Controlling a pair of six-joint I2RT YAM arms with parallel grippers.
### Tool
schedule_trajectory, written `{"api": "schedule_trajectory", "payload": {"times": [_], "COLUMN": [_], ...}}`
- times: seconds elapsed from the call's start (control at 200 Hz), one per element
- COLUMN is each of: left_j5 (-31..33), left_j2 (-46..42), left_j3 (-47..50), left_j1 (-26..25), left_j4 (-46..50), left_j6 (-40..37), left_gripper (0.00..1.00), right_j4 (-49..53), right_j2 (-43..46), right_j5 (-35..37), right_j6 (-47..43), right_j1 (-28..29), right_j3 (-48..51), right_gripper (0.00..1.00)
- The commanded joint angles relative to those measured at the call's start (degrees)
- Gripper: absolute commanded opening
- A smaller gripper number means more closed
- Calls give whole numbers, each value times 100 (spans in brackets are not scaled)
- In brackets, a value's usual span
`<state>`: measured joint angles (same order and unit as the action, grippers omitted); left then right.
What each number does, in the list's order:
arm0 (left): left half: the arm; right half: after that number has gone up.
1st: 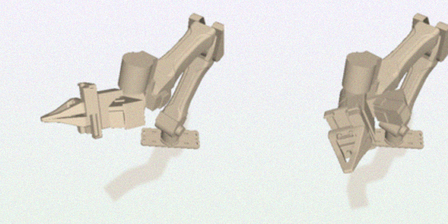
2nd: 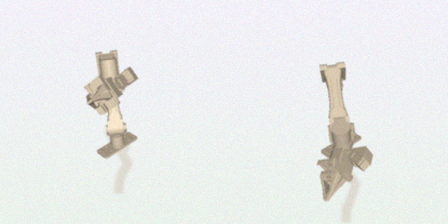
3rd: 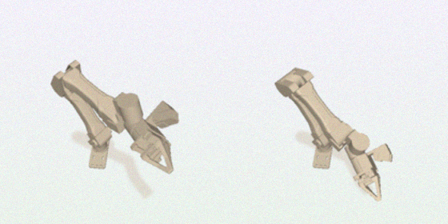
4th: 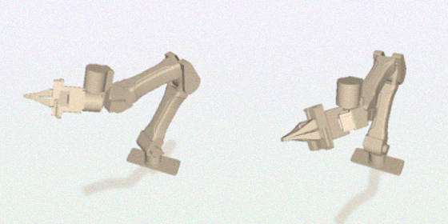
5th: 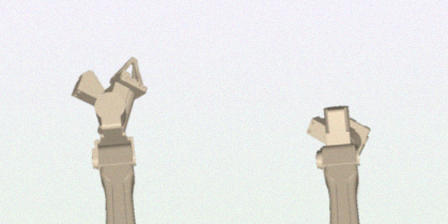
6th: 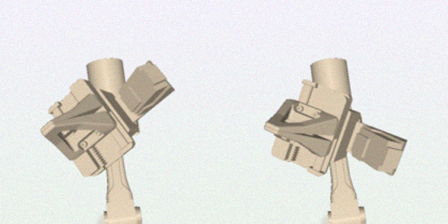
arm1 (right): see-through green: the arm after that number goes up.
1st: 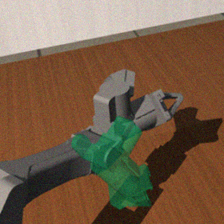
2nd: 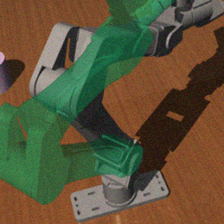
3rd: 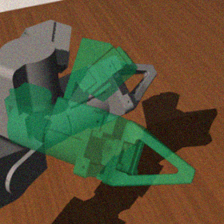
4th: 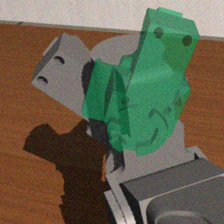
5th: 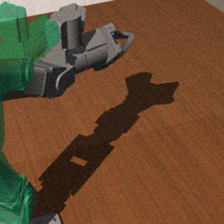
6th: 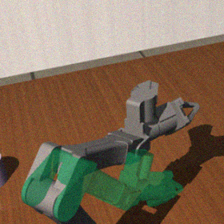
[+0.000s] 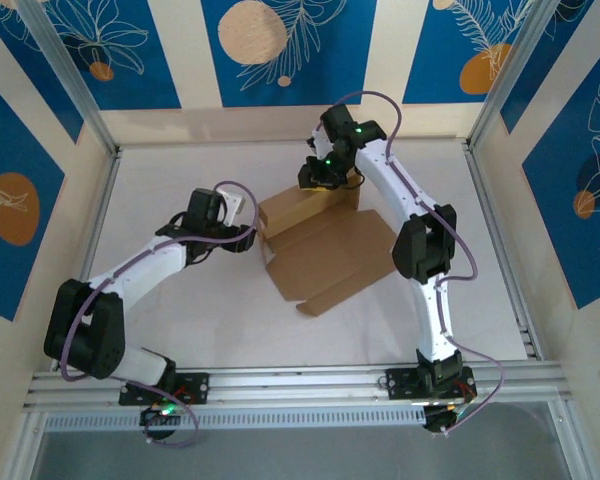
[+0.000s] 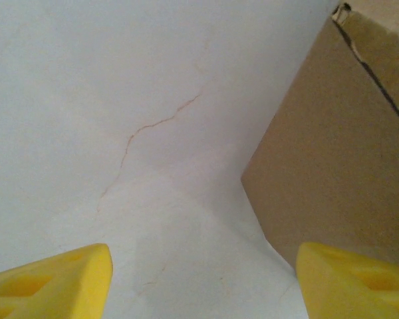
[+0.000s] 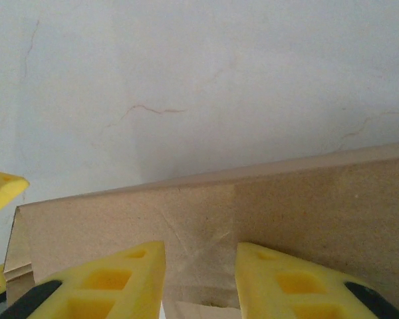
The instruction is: Fold the paper box
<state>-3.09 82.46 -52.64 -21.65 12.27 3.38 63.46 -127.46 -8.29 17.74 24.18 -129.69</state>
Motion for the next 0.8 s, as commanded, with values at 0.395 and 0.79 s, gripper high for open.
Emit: {"api": "schedule_trajectory", "payload": {"times": [0.395, 0.79], "left_j5": [-925, -685], "left_j2": [-87, 179], "left_j3": [185, 56], "left_j1": [126, -148], "left_j4": [-149, -340], "left_j6": [187, -153], "left_gripper": [75, 80], "right_j4": [553, 562], "right_j2": [-613, -594], "right_j5": [-203, -237], "right_j6": [240, 238], "right_j1": [-71, -59], "right_j3": [-540, -514], "right_gripper": [37, 37]}}
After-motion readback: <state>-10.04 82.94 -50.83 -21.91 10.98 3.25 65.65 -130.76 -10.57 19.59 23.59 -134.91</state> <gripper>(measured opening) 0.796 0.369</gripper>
